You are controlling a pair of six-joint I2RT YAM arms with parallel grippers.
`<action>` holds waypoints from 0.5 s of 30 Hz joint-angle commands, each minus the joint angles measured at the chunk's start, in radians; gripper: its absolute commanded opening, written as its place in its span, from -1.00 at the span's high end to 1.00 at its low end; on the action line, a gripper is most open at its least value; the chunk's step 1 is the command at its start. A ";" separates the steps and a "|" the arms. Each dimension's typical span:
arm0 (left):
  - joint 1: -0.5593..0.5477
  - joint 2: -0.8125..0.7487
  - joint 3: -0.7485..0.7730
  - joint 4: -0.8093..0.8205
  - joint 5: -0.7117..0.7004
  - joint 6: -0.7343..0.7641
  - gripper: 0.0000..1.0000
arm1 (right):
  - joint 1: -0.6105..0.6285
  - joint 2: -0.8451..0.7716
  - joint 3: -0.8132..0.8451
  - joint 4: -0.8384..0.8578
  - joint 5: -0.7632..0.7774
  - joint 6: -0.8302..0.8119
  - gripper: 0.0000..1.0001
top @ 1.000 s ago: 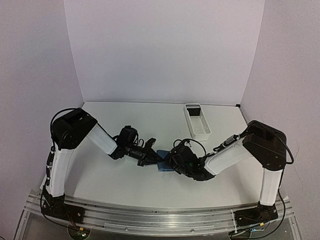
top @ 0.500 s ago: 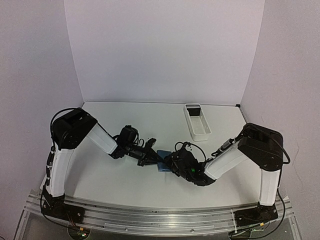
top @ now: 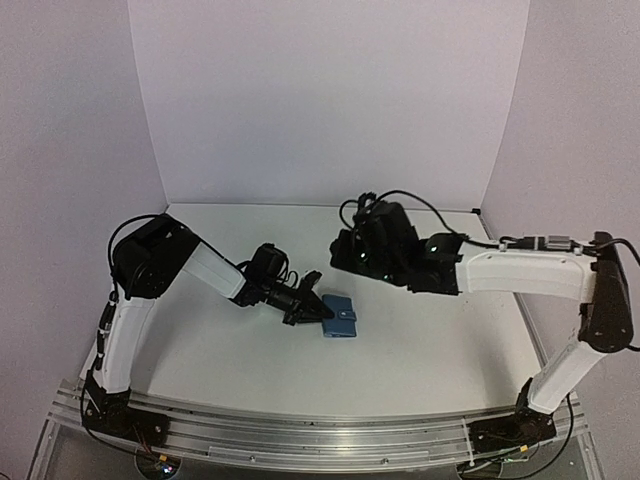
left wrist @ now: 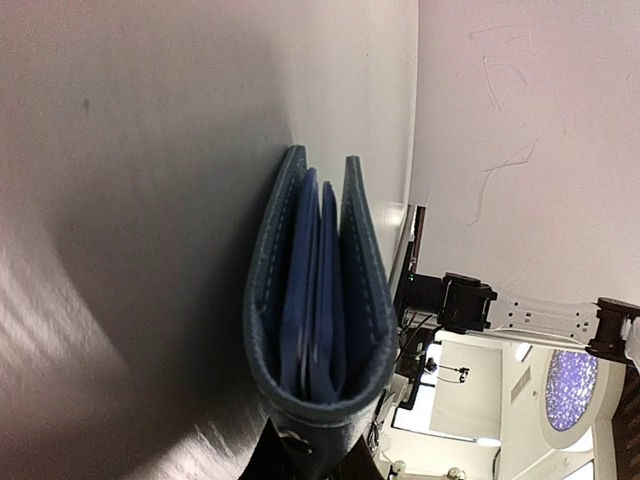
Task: Put the credit cards into the card holder
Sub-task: Place the card holder at the center of the board.
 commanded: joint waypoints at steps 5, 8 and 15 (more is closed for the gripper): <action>0.001 0.161 0.087 -0.432 -0.142 0.085 0.87 | -0.160 -0.215 0.052 -0.159 0.028 -0.228 0.62; 0.001 0.157 0.082 -0.461 -0.149 0.073 0.60 | -0.207 -0.239 0.049 -0.165 -0.011 -0.270 0.59; -0.002 0.071 0.055 -0.533 -0.174 0.064 -0.06 | -0.279 -0.279 0.027 -0.171 -0.081 -0.320 0.53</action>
